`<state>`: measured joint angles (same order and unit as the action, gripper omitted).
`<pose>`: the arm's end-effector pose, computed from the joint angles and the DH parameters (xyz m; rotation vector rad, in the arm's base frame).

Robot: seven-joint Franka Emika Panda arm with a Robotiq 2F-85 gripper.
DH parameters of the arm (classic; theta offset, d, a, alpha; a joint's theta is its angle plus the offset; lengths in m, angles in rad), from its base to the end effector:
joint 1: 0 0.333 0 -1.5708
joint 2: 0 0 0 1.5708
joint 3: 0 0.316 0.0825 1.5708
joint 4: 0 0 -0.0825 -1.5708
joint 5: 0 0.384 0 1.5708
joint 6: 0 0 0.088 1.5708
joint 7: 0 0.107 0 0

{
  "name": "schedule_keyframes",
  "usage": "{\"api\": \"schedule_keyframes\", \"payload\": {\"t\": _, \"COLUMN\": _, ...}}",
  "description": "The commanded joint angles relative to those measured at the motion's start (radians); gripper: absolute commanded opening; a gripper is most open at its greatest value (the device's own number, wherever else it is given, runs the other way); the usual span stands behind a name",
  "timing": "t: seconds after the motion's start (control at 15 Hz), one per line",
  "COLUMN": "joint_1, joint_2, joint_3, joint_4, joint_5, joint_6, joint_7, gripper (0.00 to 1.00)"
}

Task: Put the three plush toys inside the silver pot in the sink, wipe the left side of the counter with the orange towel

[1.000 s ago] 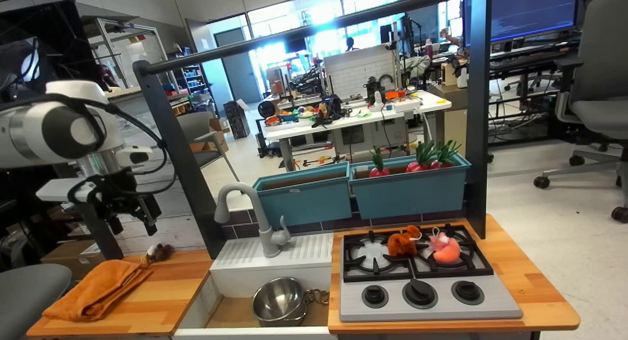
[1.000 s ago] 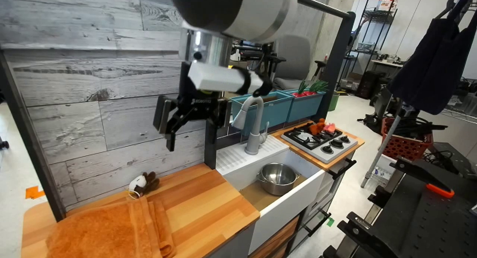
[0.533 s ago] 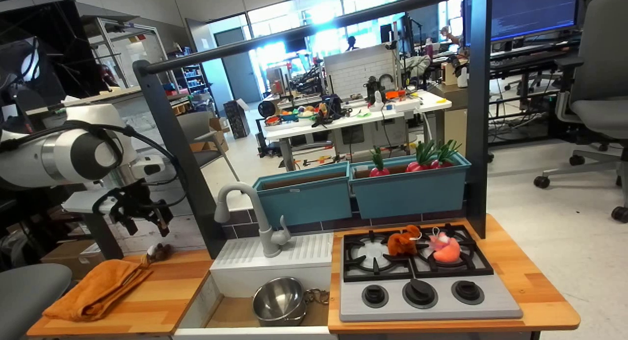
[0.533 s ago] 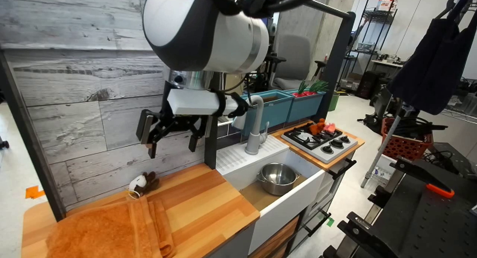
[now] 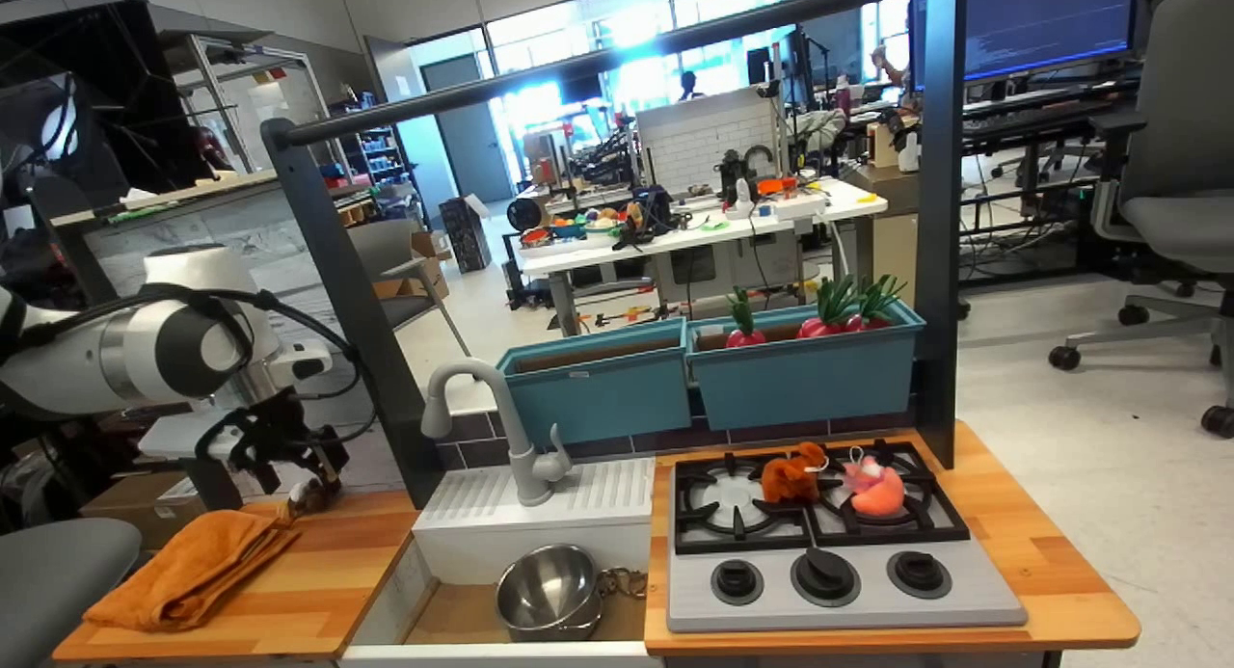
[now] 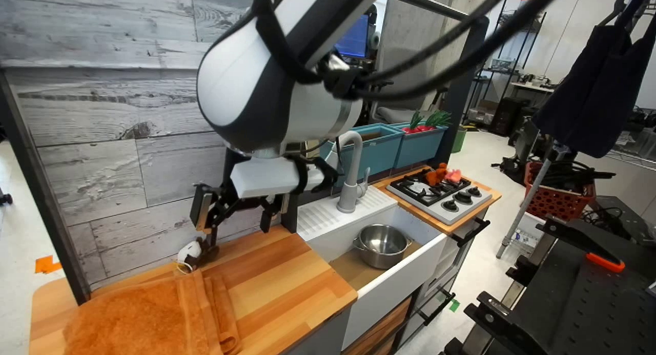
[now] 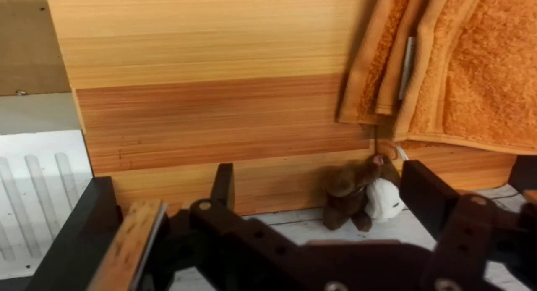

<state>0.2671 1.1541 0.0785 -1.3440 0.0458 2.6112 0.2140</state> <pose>0.6807 0.2313 0.0329 -3.0157 -0.0643 -0.1277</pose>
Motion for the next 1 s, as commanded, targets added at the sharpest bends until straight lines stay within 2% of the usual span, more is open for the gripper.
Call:
{"api": "schedule_keyframes", "payload": {"t": 0.0, "joint_1": 0.048, "joint_2": 0.151, "joint_3": -0.025, "joint_4": 0.153, "joint_5": -0.021, "joint_6": 0.106, "joint_7": 0.000, "gripper": 1.00}}
{"api": "schedule_keyframes", "payload": {"t": 0.33, "joint_1": 0.073, "joint_2": 0.269, "joint_3": -0.015, "joint_4": 0.281, "joint_5": -0.026, "joint_6": 0.190, "joint_7": -0.020, "gripper": 1.00}}
{"api": "schedule_keyframes", "payload": {"t": 0.8, "joint_1": 0.078, "joint_2": 0.333, "joint_3": -0.011, "joint_4": 0.410, "joint_5": -0.023, "joint_6": 0.195, "joint_7": -0.035, "gripper": 1.00}}
{"api": "schedule_keyframes", "payload": {"t": 0.87, "joint_1": 0.077, "joint_2": 0.339, "joint_3": -0.010, "joint_4": 0.421, "joint_5": -0.022, "joint_6": 0.189, "joint_7": -0.034, "gripper": 0.75}}
{"api": "schedule_keyframes", "payload": {"t": 0.93, "joint_1": 0.077, "joint_2": 0.347, "joint_3": -0.011, "joint_4": 0.431, "joint_5": -0.022, "joint_6": 0.184, "joint_7": -0.033, "gripper": 0.74}}
